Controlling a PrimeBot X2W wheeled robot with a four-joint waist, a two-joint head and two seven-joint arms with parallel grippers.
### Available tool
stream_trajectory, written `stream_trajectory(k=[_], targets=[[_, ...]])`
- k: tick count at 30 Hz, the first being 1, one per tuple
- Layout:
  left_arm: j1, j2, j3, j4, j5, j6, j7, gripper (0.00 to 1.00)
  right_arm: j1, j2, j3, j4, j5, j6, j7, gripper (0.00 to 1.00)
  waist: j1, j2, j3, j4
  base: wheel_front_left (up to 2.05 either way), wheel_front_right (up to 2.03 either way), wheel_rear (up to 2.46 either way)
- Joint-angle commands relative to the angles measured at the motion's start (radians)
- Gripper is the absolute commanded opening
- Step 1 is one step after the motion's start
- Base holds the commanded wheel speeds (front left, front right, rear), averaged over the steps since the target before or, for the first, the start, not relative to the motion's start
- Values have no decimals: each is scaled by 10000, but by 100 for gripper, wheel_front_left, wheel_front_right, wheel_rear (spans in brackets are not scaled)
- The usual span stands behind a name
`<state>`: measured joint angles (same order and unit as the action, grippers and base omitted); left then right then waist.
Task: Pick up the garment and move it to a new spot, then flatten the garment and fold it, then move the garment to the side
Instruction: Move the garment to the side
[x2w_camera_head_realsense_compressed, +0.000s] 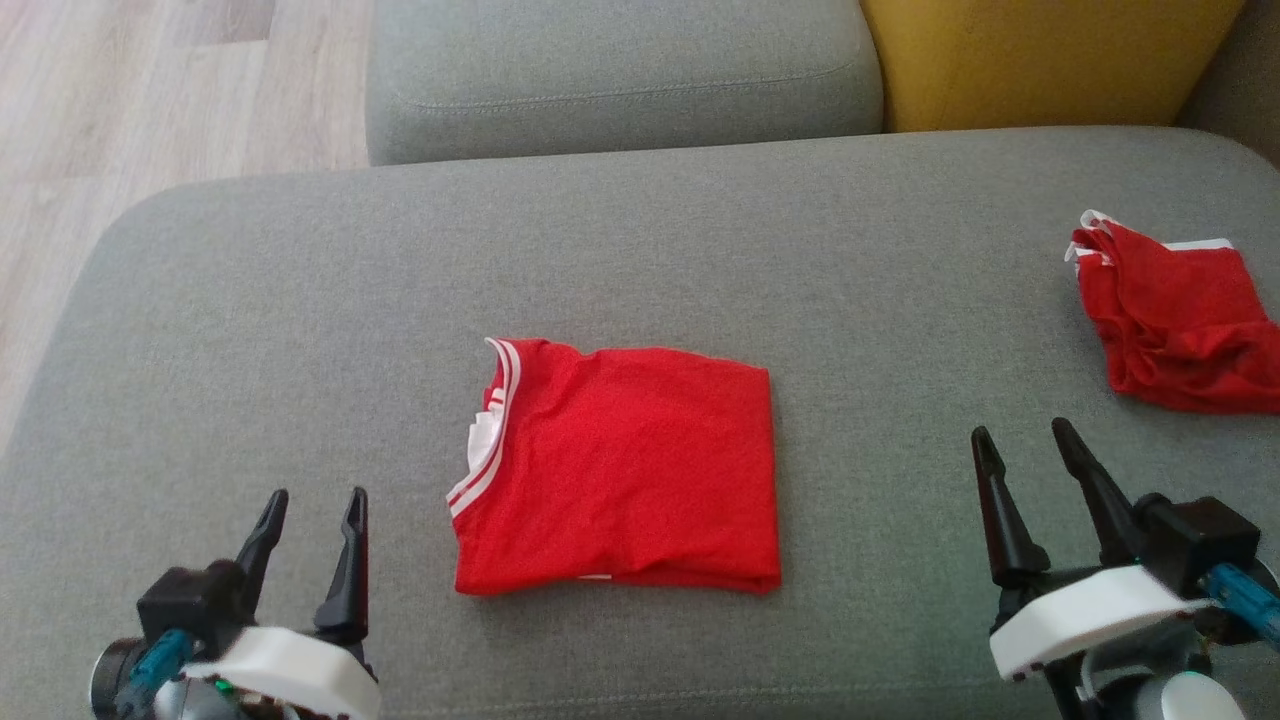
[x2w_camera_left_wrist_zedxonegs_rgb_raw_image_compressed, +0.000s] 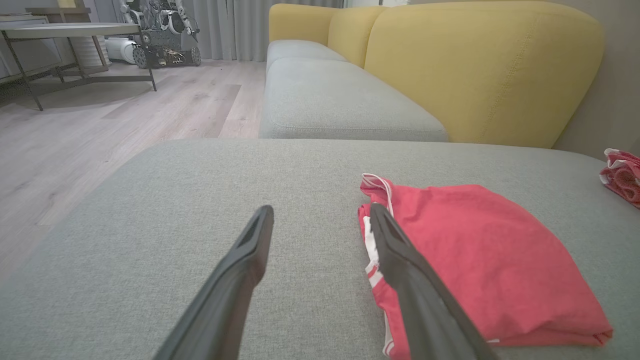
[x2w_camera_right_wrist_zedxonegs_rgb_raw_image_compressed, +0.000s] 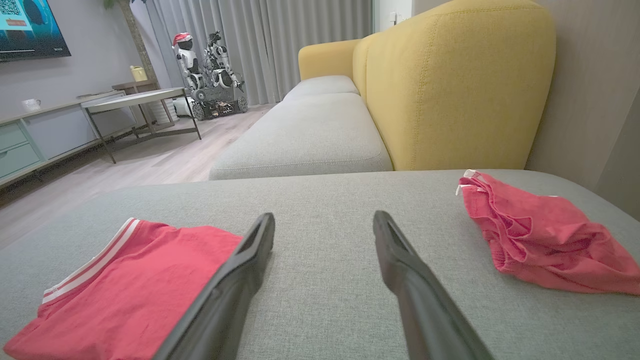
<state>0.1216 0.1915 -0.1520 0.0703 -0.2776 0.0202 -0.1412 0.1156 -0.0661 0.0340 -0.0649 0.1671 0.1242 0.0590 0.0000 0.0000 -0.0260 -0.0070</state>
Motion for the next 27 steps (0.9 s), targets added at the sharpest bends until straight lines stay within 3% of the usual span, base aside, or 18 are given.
stream_trajectory(k=[1, 14, 27], targets=[[-342, 214, 310, -370, -104, 61, -44, 100, -286, -43, 197, -388, -3, 65, -32, 100, 0, 0, 4, 2, 0, 0, 0], [-993, 206, 102, -593, -49, 79, -95, 100, -874, -30, 321, 542, 197, 65, 496, 100, 0, 0, 728, 551, 0, 0, 0], [-2360, -16, -220, -119, -35, -217, -739, 100, -2883, 104, 1814, 3663, 539, 65, 1046, 100, 0, 0, 2179, 1515, 0, 0, 0]])
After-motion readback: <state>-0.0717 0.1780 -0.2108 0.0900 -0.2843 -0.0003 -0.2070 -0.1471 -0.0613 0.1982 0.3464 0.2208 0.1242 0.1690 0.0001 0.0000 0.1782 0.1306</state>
